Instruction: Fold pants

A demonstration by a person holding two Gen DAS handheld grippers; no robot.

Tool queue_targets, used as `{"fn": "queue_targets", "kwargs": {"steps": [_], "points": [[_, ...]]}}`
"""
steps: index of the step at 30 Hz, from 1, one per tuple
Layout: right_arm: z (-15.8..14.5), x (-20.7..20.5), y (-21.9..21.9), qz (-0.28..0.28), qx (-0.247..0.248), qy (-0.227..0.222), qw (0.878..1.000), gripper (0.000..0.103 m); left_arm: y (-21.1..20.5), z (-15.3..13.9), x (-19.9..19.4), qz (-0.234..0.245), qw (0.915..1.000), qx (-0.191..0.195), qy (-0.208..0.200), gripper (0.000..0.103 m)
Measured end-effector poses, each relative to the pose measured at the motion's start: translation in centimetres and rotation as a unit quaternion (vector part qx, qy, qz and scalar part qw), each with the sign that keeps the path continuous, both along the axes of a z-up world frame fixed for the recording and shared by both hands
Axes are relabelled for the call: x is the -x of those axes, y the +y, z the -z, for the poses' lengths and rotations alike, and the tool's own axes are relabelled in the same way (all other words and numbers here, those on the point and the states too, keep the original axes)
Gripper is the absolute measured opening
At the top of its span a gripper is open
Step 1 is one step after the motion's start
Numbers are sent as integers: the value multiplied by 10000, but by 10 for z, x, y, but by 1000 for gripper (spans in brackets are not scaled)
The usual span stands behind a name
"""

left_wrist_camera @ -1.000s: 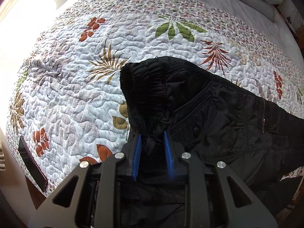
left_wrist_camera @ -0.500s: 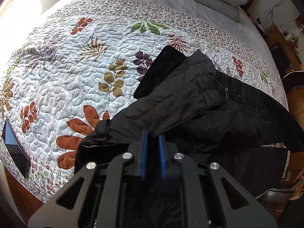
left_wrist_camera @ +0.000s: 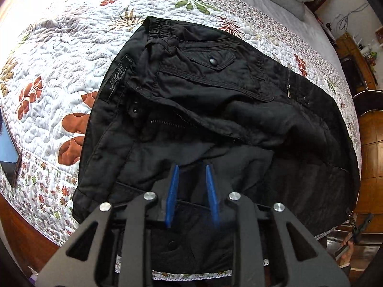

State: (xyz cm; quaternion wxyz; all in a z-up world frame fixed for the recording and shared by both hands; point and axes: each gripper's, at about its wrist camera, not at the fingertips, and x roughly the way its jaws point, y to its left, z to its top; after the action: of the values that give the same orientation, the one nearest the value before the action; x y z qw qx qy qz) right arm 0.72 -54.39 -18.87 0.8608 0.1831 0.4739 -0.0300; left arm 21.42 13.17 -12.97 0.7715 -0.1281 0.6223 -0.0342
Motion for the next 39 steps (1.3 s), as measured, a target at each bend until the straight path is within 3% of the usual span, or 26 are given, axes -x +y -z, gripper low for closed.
{"fn": "queue_targets", "kwargs": {"steps": [1, 2, 4, 7, 9, 13, 14, 16, 19, 24, 31, 34, 36, 37, 39], "points": [[-3, 3, 1, 54, -22, 46, 10000, 19, -2, 0, 2, 27, 10000, 23, 2, 26], [-10, 7, 2, 147, 36, 77, 9999, 40, -5, 0, 3, 58, 10000, 47, 1, 28], [-37, 16, 8, 311, 432, -120, 9985, 66, -10, -2, 6, 128, 9999, 41, -55, 32], [-83, 4, 33, -6, 932, -472, 9945, 67, -21, -7, 10, 236, 9995, 110, -178, 36], [-114, -25, 67, -632, 1285, -782, 9866, 71, -28, -11, 10, 315, 9989, 208, -286, 41], [-146, -114, 147, -2141, 1424, -1228, 9585, 81, -47, -21, 11, 419, 9969, 174, -636, 63], [-148, -139, 167, -2465, 1463, -1276, 9495, 84, -52, -25, 12, 468, 9960, 152, -745, 76], [-143, -193, 207, -3079, 1546, -1218, 9308, 85, -63, -35, 16, 460, 9944, -41, -951, 92], [-120, -271, 255, -3670, 1553, -773, 9139, 85, -74, -46, 16, 402, 9915, 30, -1237, 93], [-54, -367, 286, -3972, 1787, 310, 8996, 85, -74, -49, 16, 156, 9897, 240, -1403, 94], [-5, -421, 276, -3919, 1116, 1369, 9029, 89, -66, -40, 16, 173, 9904, -128, -1364, 94], [10, -425, 276, -3905, 1409, 1607, 8954, 91, -66, -37, 16, 200, 9906, -182, -1338, 94], [15, -418, 278, -3998, 1685, 1518, 8881, 91, -67, -36, 16, 228, 9908, -172, -1326, 94], [15, -414, 279, -4074, 1701, 1390, 8864, 89, -69, -35, 16, 249, 9909, -154, -1313, 94], [15, -408, 277, -4124, 1453, 1328, 8895, 70, -72, -34, 16, 283, 9911, -128, -1296, 94]]}}
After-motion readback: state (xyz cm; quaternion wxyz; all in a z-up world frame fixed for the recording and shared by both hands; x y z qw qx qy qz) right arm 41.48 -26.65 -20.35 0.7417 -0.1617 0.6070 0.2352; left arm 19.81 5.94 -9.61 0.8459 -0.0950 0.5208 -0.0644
